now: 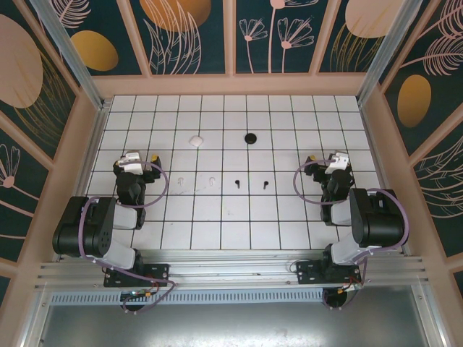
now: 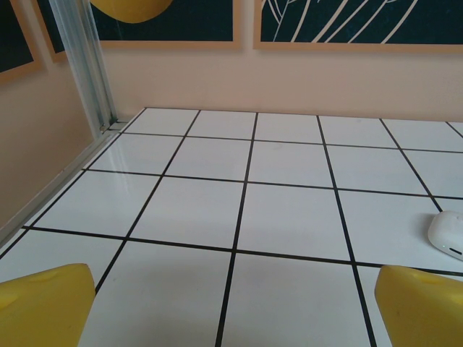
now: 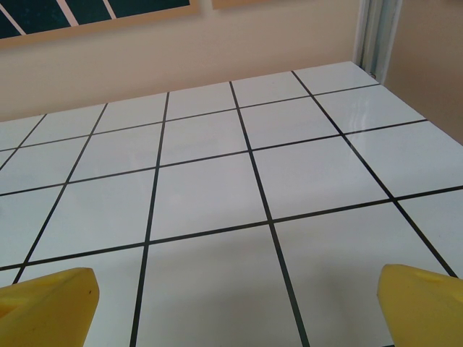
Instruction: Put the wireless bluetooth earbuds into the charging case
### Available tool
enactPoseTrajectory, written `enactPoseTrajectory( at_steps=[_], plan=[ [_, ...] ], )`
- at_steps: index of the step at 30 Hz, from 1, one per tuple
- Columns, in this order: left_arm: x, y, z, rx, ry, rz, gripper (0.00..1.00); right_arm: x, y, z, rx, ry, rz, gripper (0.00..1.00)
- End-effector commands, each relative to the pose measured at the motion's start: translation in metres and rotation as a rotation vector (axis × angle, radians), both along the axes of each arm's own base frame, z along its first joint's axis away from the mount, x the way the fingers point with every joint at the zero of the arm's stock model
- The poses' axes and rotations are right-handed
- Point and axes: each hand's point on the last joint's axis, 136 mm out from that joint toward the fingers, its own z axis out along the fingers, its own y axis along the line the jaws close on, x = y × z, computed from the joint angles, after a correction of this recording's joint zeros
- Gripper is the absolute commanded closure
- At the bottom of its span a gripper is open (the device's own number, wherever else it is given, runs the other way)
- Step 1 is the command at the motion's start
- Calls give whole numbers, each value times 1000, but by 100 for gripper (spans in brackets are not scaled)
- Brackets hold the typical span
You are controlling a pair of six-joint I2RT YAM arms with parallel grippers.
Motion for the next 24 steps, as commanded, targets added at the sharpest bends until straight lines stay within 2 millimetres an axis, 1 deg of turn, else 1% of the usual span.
enactPoseTrajectory(
  at_steps=[1, 7, 9, 11, 12, 13, 14, 16, 18, 20, 22, 24],
  plan=[
    [2, 2, 11, -16, -49, 5, 1, 4, 2, 16, -4, -62, 17, 1],
    [1, 4, 13, -18, -55, 17, 1, 5, 3, 16, -7, -56, 22, 1],
    [1, 2, 14, -16, -57, 6, 1, 11, 11, 18, -15, -33, 74, 1],
    [4, 5, 18, -21, -40, 26, 1, 20, 16, 21, -21, 24, 87, 1],
    [6, 10, 20, -28, -24, 58, 1, 26, 17, 24, -17, 52, 91, 1],
    [10, 16, 21, -40, 8, 94, 1, 32, 18, 26, -9, 87, 93, 1],
    [15, 17, 21, -39, 46, 103, 1, 36, 20, 29, 1, 109, 96, 1],
    [23, 11, 23, -23, 98, 63, 1, 45, 23, 37, 41, 142, 87, 1],
    [27, 6, 28, -33, 107, 41, 1, 54, 24, 40, 113, 196, 48, 1],
    [32, 4, 35, -45, 120, 28, 1, 68, 30, 37, 200, 288, 0, 1],
    [38, 8, 41, -66, 151, 64, 1, 83, 45, 34, 234, 399, -30, 2],
    [43, 5, 45, -70, 192, 47, 1, 96, 74, 31, 233, 512, -16, 5]
  ],
)
